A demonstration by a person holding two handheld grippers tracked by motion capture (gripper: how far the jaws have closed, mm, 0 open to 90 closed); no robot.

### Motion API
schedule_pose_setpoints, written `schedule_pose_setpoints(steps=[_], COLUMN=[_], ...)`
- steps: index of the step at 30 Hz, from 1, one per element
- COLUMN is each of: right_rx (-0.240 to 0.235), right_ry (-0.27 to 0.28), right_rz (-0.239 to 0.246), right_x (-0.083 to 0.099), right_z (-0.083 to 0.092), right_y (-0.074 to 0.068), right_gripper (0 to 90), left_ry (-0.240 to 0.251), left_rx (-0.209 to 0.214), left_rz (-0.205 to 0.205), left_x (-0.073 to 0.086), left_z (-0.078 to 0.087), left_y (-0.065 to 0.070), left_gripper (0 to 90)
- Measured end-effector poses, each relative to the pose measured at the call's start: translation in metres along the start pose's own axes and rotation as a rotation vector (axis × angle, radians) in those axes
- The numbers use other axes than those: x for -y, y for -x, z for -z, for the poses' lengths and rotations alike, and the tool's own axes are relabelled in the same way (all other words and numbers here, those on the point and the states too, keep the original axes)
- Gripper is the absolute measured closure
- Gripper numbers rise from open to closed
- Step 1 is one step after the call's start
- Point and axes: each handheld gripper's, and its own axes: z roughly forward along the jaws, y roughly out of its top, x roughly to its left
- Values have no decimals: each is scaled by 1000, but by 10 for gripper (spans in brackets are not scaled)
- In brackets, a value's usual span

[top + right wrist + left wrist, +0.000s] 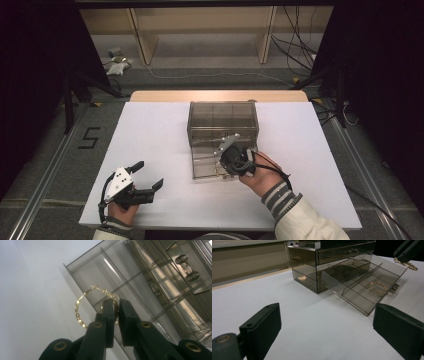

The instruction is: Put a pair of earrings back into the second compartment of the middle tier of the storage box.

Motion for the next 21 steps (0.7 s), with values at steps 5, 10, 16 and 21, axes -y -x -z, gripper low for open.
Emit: schedule_pose_setpoints(steps=[5,10,16,21], right_rx=[16,33,57,58], right_ry=[-1,-10,-20,-40], right_rz=[-13,-22,-24,-24], right_x=[-2,-3,-4,-4], right_z=[-4,-8,-12,-16], right_y=[6,9,10,13], right_gripper=[839,839,839,838], left_ry=[0,1,1,0], left_rx=[0,1,1,1], left_rz=[0,1,1,1], left_x=[0,0,0,0], left_z=[0,0,0,0], left_y=[0,0,0,0], left_gripper=[78,78,77,78])
